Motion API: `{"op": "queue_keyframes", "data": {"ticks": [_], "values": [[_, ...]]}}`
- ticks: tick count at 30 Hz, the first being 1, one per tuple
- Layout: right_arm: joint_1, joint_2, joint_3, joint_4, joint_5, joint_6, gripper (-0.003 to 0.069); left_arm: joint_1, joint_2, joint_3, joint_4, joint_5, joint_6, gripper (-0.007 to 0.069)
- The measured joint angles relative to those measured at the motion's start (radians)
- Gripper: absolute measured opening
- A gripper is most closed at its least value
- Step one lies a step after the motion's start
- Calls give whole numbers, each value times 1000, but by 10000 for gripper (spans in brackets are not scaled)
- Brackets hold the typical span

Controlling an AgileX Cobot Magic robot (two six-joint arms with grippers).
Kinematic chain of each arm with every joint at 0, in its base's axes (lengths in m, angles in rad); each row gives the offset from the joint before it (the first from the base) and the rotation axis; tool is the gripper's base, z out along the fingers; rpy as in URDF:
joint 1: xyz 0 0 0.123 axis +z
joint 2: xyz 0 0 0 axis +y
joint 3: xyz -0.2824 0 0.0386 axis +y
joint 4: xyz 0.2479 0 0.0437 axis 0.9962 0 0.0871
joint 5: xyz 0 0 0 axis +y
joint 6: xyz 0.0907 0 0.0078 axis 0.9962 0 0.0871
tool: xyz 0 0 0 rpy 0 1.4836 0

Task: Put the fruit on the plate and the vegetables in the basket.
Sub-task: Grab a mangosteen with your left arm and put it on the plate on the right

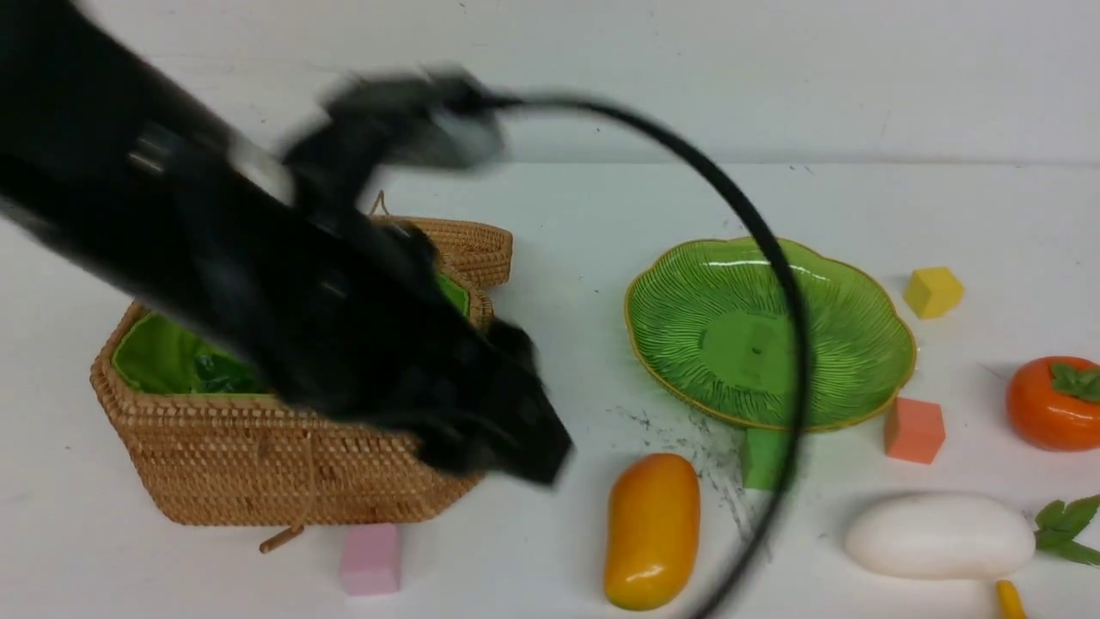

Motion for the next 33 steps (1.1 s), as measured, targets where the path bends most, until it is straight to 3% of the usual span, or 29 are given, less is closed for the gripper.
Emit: {"op": "queue_keyframes", "data": {"ticks": [1, 2, 6, 10, 17, 33], "values": [[0, 0, 0, 0, 0, 0, 242, -10, 13, 0, 9, -1, -24, 488], [0, 0, 0, 0, 0, 0, 242, -95, 65, 0, 90, -3, -124, 488], [0, 0, 0, 0, 0, 0, 242, -227, 194, 0, 225, -8, -356, 496], [0, 0, 0, 0, 0, 0, 242, -312, 303, 0, 302, -11, -468, 540], [0, 0, 0, 0, 0, 0, 242, -335, 340, 0, 313, -15, -489, 595], [0, 0, 0, 0, 0, 0, 242, -335, 393, 0, 364, -42, -544, 596]]}}
